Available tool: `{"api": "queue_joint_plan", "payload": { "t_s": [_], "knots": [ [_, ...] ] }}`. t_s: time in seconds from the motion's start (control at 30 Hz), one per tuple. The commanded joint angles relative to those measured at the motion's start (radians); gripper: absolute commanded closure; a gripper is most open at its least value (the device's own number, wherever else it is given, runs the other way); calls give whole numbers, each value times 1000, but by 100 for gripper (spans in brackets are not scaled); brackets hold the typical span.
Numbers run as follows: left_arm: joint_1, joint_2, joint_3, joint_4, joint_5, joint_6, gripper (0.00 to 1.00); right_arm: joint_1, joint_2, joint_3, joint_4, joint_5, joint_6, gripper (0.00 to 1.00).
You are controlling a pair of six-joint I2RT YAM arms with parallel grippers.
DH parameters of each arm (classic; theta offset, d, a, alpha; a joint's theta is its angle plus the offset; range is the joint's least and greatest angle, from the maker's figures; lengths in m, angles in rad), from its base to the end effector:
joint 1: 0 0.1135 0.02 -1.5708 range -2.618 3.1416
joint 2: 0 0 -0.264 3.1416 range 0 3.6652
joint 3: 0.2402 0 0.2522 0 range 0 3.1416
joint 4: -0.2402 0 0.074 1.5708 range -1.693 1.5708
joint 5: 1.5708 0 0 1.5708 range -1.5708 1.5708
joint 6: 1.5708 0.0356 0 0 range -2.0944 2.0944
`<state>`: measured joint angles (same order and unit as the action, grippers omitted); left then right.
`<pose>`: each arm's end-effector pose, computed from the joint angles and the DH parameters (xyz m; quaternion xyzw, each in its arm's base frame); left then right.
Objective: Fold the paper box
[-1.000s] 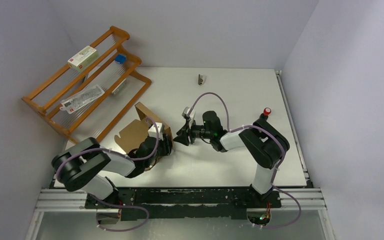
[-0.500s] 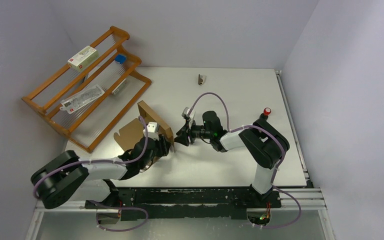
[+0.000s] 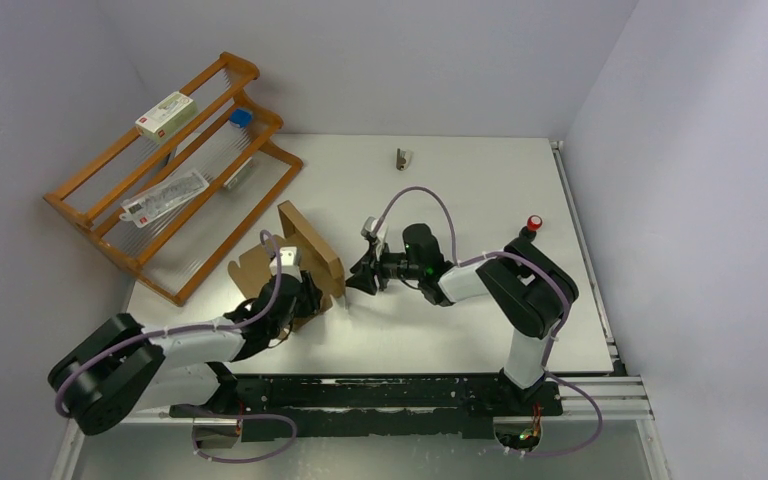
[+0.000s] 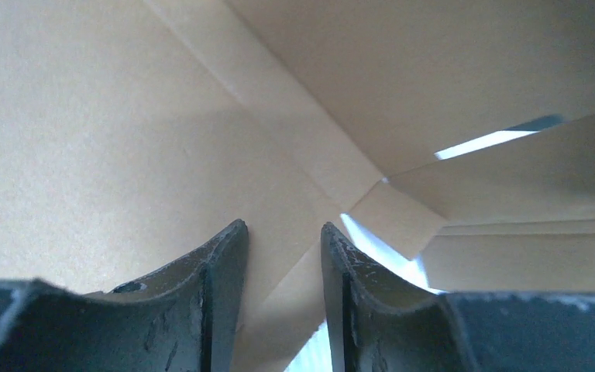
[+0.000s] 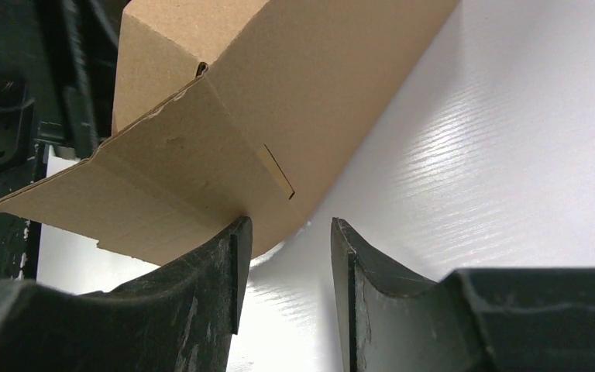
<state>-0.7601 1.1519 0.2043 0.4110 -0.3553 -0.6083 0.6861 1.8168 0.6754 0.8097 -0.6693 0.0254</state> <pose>0.1510 -0.1265 0.1359 -0.0222 0.8597 -0.1885 0.4742 0.2469 0.2307 0.1386 -0.4298 0.6655 0.4417 0.4210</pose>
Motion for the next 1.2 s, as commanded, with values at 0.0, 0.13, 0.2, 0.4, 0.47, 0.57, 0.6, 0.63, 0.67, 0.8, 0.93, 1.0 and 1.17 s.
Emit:
{"api": "queue_joint_plan", "payload": {
  "t_s": [0.0,0.13,0.2,0.4,0.47,0.57,0.6,0.63,0.67,0.8,0.93,1.0,1.17],
  "knots": [
    [14,87,-7,3,17,-32,55,17,4,-20,51,-1,7,54],
    [15,160,5,30,66,-40,58,29,3,-32,70,14,15,54],
    [15,173,4,52,95,-39,59,36,1,-42,94,31,26,54],
    [13,155,-4,81,174,-58,60,68,17,-70,193,91,55,53],
    [14,135,-9,75,186,-69,60,78,17,-83,222,150,65,52],
    [14,105,-18,68,201,-86,60,84,6,-133,320,216,90,49],
    [14,97,-21,66,205,-90,60,85,1,-147,344,239,95,49],
    [13,91,-25,67,208,-97,60,91,-6,-158,359,264,94,48],
    [14,87,-29,70,215,-102,60,98,-13,-166,366,293,88,48],
    [12,91,-37,92,248,-121,60,119,-31,-194,383,402,72,47],
    [13,99,-40,108,262,-137,60,124,-47,-229,428,434,74,47],
    [13,95,-33,95,258,-143,61,124,-60,-232,417,404,68,47],
    [11,84,-25,72,239,-139,61,125,-72,-253,437,337,101,47]
  ]
}}
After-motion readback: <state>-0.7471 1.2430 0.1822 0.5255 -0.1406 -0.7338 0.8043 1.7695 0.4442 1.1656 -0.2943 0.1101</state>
